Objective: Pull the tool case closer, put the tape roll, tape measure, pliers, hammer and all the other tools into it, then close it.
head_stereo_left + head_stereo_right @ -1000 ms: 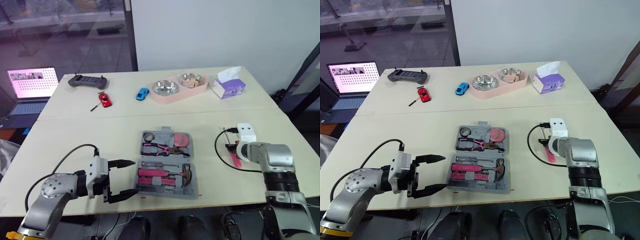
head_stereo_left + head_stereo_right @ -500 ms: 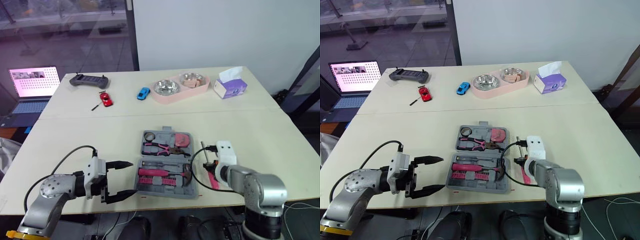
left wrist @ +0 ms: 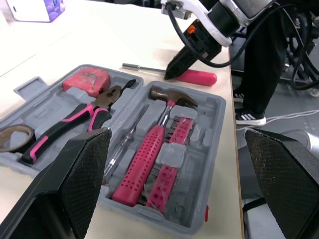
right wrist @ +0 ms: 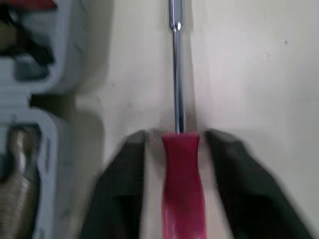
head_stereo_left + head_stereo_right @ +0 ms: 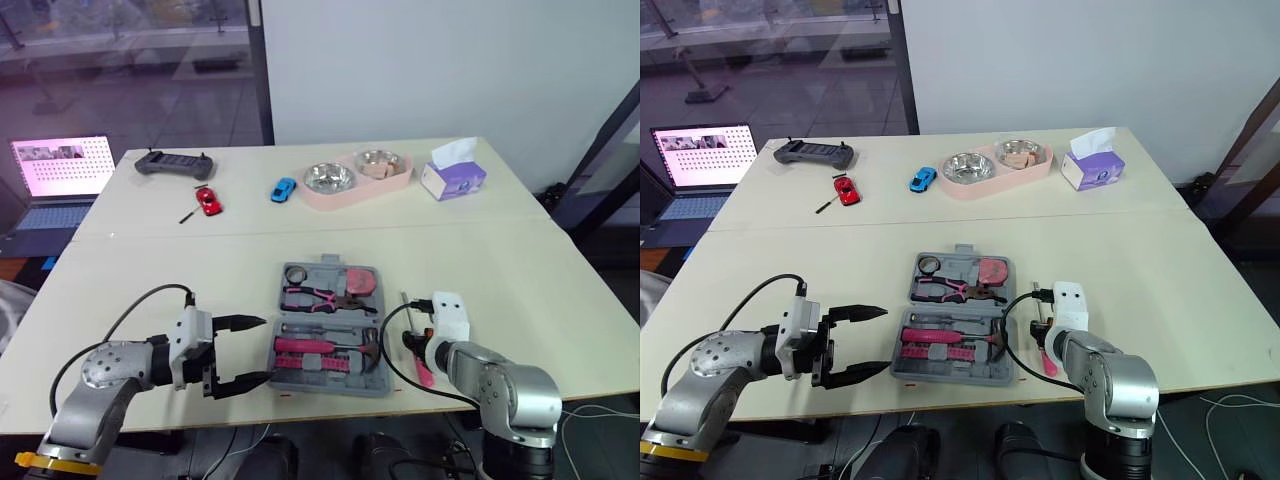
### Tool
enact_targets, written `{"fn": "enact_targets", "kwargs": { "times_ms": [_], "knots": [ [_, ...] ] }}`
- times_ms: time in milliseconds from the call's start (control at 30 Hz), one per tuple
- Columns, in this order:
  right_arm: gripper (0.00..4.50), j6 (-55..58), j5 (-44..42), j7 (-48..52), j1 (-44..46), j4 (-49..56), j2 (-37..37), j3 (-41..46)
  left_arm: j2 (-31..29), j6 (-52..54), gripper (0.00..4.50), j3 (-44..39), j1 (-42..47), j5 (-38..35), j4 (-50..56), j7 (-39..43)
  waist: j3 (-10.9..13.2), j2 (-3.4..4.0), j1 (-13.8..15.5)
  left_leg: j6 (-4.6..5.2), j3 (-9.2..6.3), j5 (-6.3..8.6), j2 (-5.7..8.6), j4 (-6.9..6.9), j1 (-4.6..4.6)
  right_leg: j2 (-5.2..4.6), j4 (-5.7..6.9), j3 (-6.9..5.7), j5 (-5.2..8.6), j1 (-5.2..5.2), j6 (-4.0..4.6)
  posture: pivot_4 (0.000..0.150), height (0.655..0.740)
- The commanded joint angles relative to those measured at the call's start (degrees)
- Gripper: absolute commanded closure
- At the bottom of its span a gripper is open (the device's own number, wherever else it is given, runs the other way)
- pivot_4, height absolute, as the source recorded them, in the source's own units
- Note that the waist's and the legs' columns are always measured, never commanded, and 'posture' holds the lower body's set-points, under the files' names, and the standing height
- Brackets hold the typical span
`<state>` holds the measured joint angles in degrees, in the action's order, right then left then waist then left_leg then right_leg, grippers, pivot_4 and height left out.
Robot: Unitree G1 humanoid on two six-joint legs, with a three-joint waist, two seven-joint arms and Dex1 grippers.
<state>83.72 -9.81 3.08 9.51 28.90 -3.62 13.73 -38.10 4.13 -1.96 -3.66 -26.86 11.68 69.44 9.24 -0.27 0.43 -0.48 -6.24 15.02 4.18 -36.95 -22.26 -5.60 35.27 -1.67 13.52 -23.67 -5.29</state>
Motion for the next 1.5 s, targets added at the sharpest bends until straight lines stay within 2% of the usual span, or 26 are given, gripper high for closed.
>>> {"fn": "enact_targets", "kwargs": {
  "times_ms": [33,67,133,233,300,367,433,500,567,733,900,1033,1200,1500],
  "knots": [
    [0.48,2.83,-0.11,0.36,2.33,3.12,-1.61,4.37,-0.98,0.98,0.00,-1.92,0.28,-1.62,2.50,-0.81,0.10,0.16,0.24,0.00,0.00,0.00,0.02,0.00,-0.02,-0.01,-0.01,0.00,0.00,-0.01,0.00,0.150,0.7370],
    [0.05,3.97,-0.47,0.93,3.20,4.49,-2.19,5.07,-1.12,1.25,0.00,-2.11,0.22,-1.79,2.75,-0.94,0.16,0.26,0.27,0.00,0.00,0.00,0.04,-0.01,-0.04,-0.02,-0.02,0.00,0.00,-0.03,0.00,0.150,0.7370],
    [0.05,6.89,-1.74,3.16,5.13,7.88,-5.61,6.12,-1.65,1.80,0.00,-2.76,-0.11,-2.40,3.32,-0.90,0.29,0.47,0.24,0.01,0.02,0.00,0.06,0.00,-0.20,-0.02,-0.01,-0.01,-0.01,-0.19,-0.01,0.150,0.7370],
    [0.05,8.77,-6.74,10.90,8.45,11.46,-17.63,5.72,-3.21,2.45,0.00,-4.19,-1.05,-3.53,3.76,0.23,0.51,0.75,0.06,0.02,0.07,-0.01,0.06,0.03,-0.39,-0.02,0.05,0.00,-0.03,-0.25,-0.03,0.150,0.7370],
    [0.05,4.86,-10.90,18.39,10.47,11.73,-27.02,2.31,-4.01,2.65,0.00,-4.77,-0.99,-4.22,3.39,1.14,0.56,0.75,-0.16,0.02,0.10,-0.01,0.03,0.09,-0.37,-0.01,0.05,0.00,-0.02,-0.26,-0.02,0.150,0.7370],
    [0.05,-4.81,-14.26,29.70,11.43,11.77,-38.43,-3.95,-4.44,3.04,0.00,-5.55,-0.34,-5.48,2.45,2.52,0.64,0.75,-0.30,0.03,0.11,-0.01,-0.04,0.15,-0.35,0.01,0.05,-0.03,-0.01,-0.26,-0.03,0.150,0.7370],
    [0.05,-21.10,-11.94,42.31,9.19,10.33,-49.81,-10.59,-4.35,1.83,0.00,-5.97,0.99,-6.00,0.48,4.18,0.79,0.79,-0.57,0.03,0.13,-0.01,-0.08,0.15,-0.30,0.01,0.03,-0.08,0.06,-0.19,-0.12,0.150,0.7370],
    [0.05,-43.52,-1.27,50.52,6.55,4.84,-60.67,-19.62,-4.09,0.65,0.00,-5.89,2.38,-5.63,-2.25,5.57,0.91,0.61,-0.66,0.03,0.11,-0.01,-0.10,0.16,-0.20,0.03,-0.02,-0.17,0.21,0.00,-0.40,0.150,0.7370],
    [0.05,-60.11,6.02,55.36,8.25,-2.12,-64.25,-26.16,-4.11,-0.64,0.00,-5.12,3.45,-5.32,-4.15,7.87,1.02,0.33,-1.04,0.01,0.12,0.00,-0.06,0.15,-0.13,0.00,-0.11,-0.23,0.28,0.15,-0.50,0.150,0.7370],
    [0.05,-97.85,23.45,62.76,18.19,-19.64,-63.53,-39.36,-3.23,-1.74,0.00,-3.59,5.04,-6.03,-5.50,11.62,1.21,0.25,-1.48,0.06,0.53,0.04,0.03,-0.01,-0.16,-0.23,-0.16,-0.02,0.07,0.07,-0.50,0.150,0.7370],
    [0.05,-117.61,31.97,64.50,26.12,-31.73,-59.31,-45.17,-2.39,-1.60,0.00,-3.15,4.32,-6.33,-3.77,12.01,1.23,0.25,-1.19,0.07,0.52,0.04,0.00,0.05,-0.18,-0.19,-0.13,0.00,-0.16,-0.03,-0.47,0.150,0.7370],
    [0.05,-127.85,36.70,65.89,31.16,-38.51,-55.58,-48.74,-1.77,-1.69,0.00,-2.74,3.66,-5.71,-2.43,11.18,1.25,0.26,-1.09,0.05,0.49,0.04,0.01,0.05,-0.19,-0.19,-0.10,0.02,-0.17,-0.05,-0.44,0.150,0.7370],
    [0.05,-134.35,42.45,65.73,34.15,-45.13,-51.17,-52.42,-0.33,-2.04,0.00,-2.27,3.27,-5.49,-0.51,9.62,1.25,0.25,-1.02,0.04,0.49,0.03,0.00,-0.03,-0.15,-0.14,-0.07,0.04,-0.18,0.01,-0.33,0.150,0.7370],
    [0.05,-135.94,49.76,65.20,35.16,-51.37,-46.69,-55.11,0.85,-3.74,0.00,-1.33,1.84,-4.45,-0.14,8.40,1.13,0.07,-1.11,-0.05,0.37,-0.03,-0.02,-0.04,-0.03,-0.03,-0.03,0.07,-0.22,0.12,-0.24,0.150,0.7370]
  ]
}}
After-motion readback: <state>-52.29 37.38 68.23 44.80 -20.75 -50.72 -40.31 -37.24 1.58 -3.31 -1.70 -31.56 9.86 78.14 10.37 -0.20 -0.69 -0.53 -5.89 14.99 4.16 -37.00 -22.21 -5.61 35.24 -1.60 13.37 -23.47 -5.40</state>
